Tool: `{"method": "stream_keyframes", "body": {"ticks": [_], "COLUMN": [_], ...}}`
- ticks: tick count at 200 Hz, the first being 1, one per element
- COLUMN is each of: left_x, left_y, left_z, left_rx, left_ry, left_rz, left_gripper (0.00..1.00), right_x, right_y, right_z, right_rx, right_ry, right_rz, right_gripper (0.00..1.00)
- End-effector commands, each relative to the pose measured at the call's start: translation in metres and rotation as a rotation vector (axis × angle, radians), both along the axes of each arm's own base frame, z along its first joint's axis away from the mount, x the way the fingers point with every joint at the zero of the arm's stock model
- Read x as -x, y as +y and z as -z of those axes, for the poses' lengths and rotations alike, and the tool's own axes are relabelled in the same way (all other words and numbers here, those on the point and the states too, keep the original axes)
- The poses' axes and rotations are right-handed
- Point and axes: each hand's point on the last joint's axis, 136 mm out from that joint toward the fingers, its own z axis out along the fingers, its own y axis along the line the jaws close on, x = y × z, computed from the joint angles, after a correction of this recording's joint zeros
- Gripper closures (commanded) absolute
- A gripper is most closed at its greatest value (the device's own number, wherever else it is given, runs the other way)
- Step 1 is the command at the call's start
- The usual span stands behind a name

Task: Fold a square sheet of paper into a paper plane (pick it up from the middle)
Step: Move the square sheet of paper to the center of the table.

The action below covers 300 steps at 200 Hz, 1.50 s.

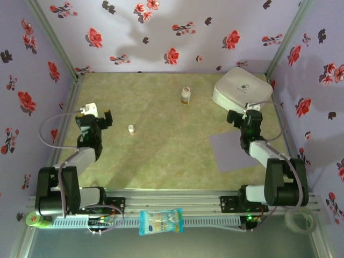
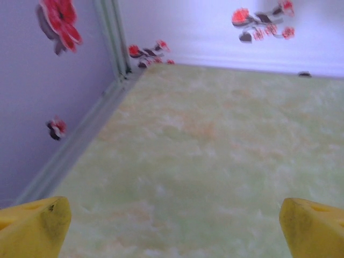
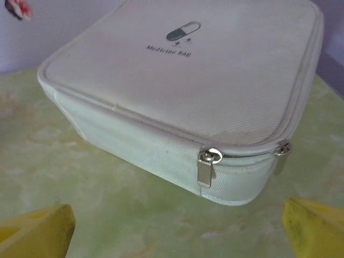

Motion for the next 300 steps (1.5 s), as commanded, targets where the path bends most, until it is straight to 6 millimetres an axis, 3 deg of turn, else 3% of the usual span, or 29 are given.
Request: {"method": "stream_keyframes", "body": {"ticks": [1,16,41,62,100,123,148,183,199,235,300], "left_x": [0.007,0.013,0.024,0.044,0.07,0.083,0.098,0.114,0.116,0.114,0.113], "left_y": [0.02,0.02,-0.011,-0.017,-0.08,-0.106,-0.133,-0.164,-0.174,-0.186,-0.191], "left_z": [-0.021,-0.036,-0.057,-0.068,-0.091,-0.092,-0.086,-0.071,-0.065,-0.059,-0.048], "left_rx": [0.038,0.122,0.145,0.251,0.55,0.707,0.732,0.741,0.732,0.677,0.657], "left_ry": [0.065,0.085,0.151,0.176,0.109,0.123,0.168,0.252,0.287,0.339,0.381], "left_rz": [-0.131,-0.163,0.031,0.021,0.308,0.398,0.477,0.556,0.582,0.602,0.586], "left_gripper": [0.0,0.0,0.0,0.0,0.0,0.0,0.0,0.0,0.0,0.0,0.0], "right_x": [0.024,0.035,0.037,0.051,0.08,0.097,0.11,0.111,0.113,0.122,0.135], "right_y": [-0.015,-0.014,0.019,0.028,0.032,0.034,0.036,0.068,0.07,0.073,0.098], "right_z": [0.003,0.003,0.0,0.008,0.03,0.044,0.059,0.065,0.072,0.089,0.115], "right_rx": [-0.135,-0.262,-0.42,-0.504,-0.569,-0.587,-0.591,-0.698,-0.702,-0.699,-0.702], "right_ry": [0.14,0.197,0.287,0.369,0.55,0.596,0.621,0.665,0.682,0.735,0.815], "right_rz": [0.175,0.236,0.081,0.089,0.163,0.182,0.189,0.029,0.016,0.033,0.033], "right_gripper": [0.01,0.01,0.01,0.01,0.01,0.04,0.05,0.11,0.13,0.14,0.15]}}
